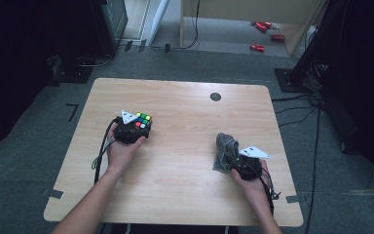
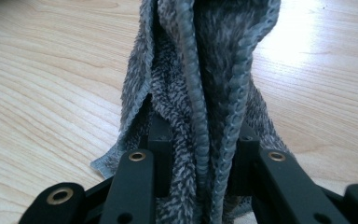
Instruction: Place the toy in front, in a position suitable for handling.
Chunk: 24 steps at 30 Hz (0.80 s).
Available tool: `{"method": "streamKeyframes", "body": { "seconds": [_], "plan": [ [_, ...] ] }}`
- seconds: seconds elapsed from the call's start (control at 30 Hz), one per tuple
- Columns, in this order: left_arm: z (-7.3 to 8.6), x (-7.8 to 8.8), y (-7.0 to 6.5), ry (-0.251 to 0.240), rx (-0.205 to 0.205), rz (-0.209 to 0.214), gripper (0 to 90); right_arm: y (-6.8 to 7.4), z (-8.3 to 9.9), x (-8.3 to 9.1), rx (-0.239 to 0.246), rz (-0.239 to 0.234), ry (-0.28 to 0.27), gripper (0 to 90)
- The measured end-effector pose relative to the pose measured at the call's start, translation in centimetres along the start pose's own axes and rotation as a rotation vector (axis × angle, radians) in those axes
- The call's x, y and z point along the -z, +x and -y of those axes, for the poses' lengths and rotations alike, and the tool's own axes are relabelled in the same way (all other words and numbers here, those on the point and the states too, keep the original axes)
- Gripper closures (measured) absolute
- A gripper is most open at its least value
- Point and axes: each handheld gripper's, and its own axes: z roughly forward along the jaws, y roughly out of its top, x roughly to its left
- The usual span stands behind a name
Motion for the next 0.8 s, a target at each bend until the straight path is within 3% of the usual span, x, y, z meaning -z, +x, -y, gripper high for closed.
{"method": "streamKeyframes", "body": {
  "seconds": [0.37, 0.43, 0.5, 0.8],
  "plan": [
    [1.6, 3.9, -3.6, -0.016, -0.072, 0.111, 35.2, 0.3, -0.1, 0.1, 0.007, -0.003, 0.001, 69.5],
    [1.8, 4.1, -4.0, -0.016, -0.081, 0.116, 35.2, 0.3, -0.1, 0.1, 0.006, -0.004, 0.001, 69.4],
    [2.6, 4.5, -5.1, -0.014, -0.117, 0.127, 35.2, 0.3, -0.1, 0.1, 0.009, -0.005, 0.002, 69.5],
    [4.8, 5.3, -7.1, -0.02, -0.137, 0.202, 35.2, 0.7, -0.1, 0.3, 0.017, -0.016, -0.008, 69.6]
  ]
}}
